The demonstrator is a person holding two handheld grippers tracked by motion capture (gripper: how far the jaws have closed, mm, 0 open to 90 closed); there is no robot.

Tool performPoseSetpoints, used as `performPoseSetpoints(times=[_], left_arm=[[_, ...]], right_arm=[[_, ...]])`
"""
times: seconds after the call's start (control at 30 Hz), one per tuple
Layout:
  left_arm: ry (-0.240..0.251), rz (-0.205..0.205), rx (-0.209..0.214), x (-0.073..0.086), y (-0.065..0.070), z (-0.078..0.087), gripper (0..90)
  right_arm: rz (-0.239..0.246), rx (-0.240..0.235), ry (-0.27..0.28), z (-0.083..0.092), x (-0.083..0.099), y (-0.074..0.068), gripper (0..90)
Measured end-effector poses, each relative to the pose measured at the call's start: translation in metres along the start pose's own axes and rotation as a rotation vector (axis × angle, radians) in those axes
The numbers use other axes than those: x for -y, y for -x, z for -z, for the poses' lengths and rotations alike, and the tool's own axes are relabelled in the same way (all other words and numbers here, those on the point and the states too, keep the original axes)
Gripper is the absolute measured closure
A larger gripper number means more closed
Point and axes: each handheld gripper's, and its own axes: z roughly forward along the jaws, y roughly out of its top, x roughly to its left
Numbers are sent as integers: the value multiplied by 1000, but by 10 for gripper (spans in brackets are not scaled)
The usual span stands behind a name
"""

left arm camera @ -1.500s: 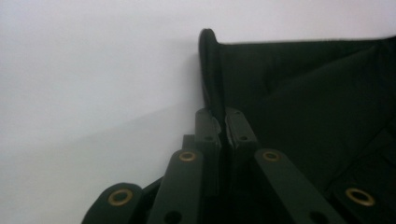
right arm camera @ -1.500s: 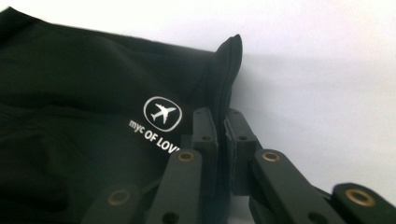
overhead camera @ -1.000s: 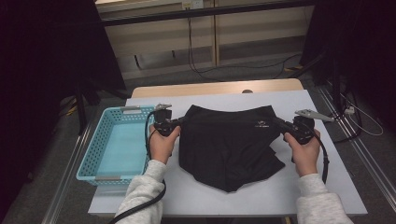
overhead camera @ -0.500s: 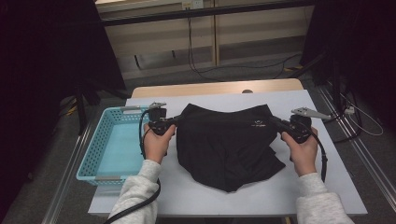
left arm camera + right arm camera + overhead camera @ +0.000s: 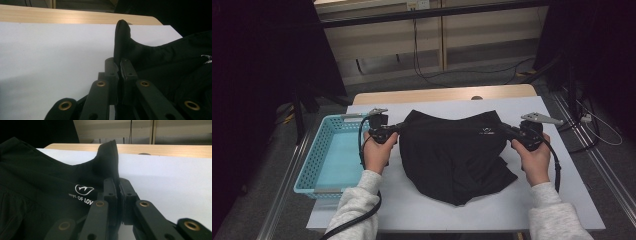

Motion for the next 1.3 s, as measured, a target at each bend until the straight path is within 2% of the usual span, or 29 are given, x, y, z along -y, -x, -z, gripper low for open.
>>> performPoseSetpoints(times=[0.63, 0.77, 0.83, 0.93, 1.0, 1.1, 1.13, 1.17, 1.2, 1.23, 1.27, 1.3], left_arm=[[-6, -6, 9, -7, 1, 1, 862], [-9, 7, 13, -10, -3, -3, 862], [-18, 13, 8, -17, -7, -6, 862], [-7, 30, 22, -33, -13, -10, 862], [4, 42, 30, -48, -18, -15, 862], [65, 42, 13, -79, -20, -26, 862], [101, 19, 11, -87, -19, -30, 855], [115, -2, -17, -92, -16, -34, 820], [106, -12, -57, -94, -14, -39, 692], [86, -19, -69, -93, -12, -43, 529], [61, -33, -62, -89, -10, -47, 519], [30, -44, -61, -84, -7, -50, 500]], right_arm=[[10, -8, -10, -3, -5, 2, 864], [18, -10, -17, -7, -7, 2, 865], [7, -18, -25, -11, -10, 4, 865], [29, -3, -51, -20, -27, 6, 867], [45, 13, -64, -31, -46, 9, 872], [28, 119, 6, -49, -91, 10, 871], [13, 143, 45, -54, -106, 9, 860], [21, 165, 79, -60, -119, 8, 781], [7, 172, 86, -66, -126, 6, 650], [-21, 177, 66, -69, -130, 4, 614], [-12, 186, 56, -70, -130, 2, 595], [12, 186, 46, -70, -126, -1, 538]])
